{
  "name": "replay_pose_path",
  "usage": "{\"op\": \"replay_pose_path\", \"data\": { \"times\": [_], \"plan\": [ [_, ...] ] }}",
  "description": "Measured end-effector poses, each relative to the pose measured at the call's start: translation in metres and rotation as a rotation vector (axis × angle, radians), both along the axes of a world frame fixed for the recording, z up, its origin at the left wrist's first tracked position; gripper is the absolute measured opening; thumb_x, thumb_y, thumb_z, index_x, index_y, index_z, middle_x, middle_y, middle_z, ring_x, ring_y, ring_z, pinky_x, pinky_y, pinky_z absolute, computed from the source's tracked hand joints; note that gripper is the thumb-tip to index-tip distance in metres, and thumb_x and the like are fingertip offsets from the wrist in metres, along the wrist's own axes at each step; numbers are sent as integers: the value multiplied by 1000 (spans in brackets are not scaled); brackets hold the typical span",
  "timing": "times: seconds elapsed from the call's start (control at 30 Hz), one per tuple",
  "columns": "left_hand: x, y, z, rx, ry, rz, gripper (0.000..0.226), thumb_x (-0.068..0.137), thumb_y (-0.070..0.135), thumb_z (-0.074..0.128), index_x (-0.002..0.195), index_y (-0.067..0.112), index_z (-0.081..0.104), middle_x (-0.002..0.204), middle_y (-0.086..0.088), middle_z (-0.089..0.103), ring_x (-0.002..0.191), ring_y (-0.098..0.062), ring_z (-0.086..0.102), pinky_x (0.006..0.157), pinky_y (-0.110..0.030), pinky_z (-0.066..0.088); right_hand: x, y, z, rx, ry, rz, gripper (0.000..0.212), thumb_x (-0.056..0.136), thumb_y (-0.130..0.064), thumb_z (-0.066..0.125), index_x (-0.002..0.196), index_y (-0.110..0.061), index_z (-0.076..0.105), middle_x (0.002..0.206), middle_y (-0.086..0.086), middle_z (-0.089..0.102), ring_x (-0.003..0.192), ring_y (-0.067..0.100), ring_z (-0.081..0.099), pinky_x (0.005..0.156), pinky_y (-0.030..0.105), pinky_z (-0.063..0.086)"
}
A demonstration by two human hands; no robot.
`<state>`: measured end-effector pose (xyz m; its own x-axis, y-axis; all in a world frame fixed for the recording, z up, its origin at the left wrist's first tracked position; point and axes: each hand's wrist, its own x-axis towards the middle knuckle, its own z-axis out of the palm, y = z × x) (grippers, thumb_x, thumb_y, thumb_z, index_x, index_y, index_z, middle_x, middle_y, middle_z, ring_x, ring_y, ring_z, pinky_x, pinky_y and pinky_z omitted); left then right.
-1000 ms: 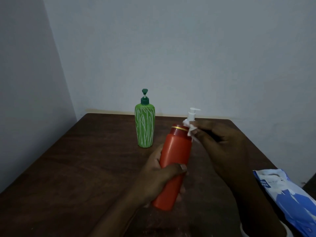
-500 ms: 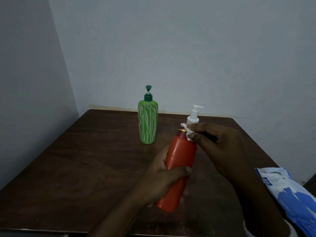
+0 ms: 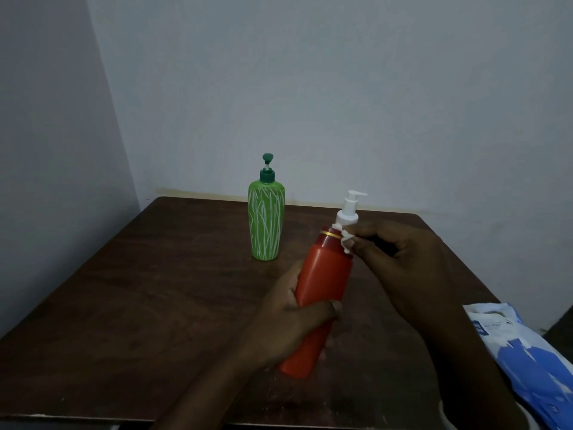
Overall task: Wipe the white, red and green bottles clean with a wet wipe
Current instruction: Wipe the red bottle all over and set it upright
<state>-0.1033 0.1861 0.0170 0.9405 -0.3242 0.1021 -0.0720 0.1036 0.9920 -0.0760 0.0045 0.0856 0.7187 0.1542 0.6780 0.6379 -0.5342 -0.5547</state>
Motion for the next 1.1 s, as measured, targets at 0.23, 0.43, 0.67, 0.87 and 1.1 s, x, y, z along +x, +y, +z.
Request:
{"op": "replay_pose_path", "data": {
  "times": [0.23, 0.43, 0.67, 0.87, 1.1],
  "plan": [
    [5, -17, 3, 81, -31, -44, 128, 48, 108, 42, 136, 16, 61, 124, -15, 71, 111, -33, 69, 79, -28, 53, 0, 3, 1, 47, -8, 105, 22, 85, -15, 71, 106, -21, 74, 102, -15, 73, 97, 2, 67, 83, 23, 53],
    [31, -21, 28, -27, 82, 171, 94, 71, 74, 73, 140, 12, 55, 122, -12, 72, 113, -33, 68, 94, -41, 56, 2, -20, -12, -4, 20, -22, 23, 84, -21, 69, 107, -24, 73, 101, -16, 71, 94, -5, 65, 81, 17, 53],
    [10, -8, -8, 105, -51, 260, 51, 66, 32, 92, 109, 34, 64, 101, 13, 77, 92, -6, 75, 74, -27, 60, -17, -10, -14, 182, -151, -70, 28, 85, -9, 68, 113, -12, 68, 108, -10, 68, 102, -6, 63, 81, 5, 47],
    [3, -27, -7, 151, -142, 244, 60, 77, 19, 89, 121, 46, 58, 116, 19, 73, 106, -1, 72, 86, -27, 61, -13, 7, -26, -165, -219, -10, 32, 89, -28, 56, 120, -21, 62, 126, -11, 56, 121, -15, 46, 100, 9, 40],
    [1, -23, -3, 226, -204, 308, 62, 75, 27, 90, 111, 62, 53, 116, 27, 70, 105, 6, 69, 86, -24, 60, -8, -10, -15, -83, 16, 40, 34, 84, -48, 61, 116, -38, 59, 117, -22, 61, 109, -15, 55, 83, 3, 45]
  ]
}}
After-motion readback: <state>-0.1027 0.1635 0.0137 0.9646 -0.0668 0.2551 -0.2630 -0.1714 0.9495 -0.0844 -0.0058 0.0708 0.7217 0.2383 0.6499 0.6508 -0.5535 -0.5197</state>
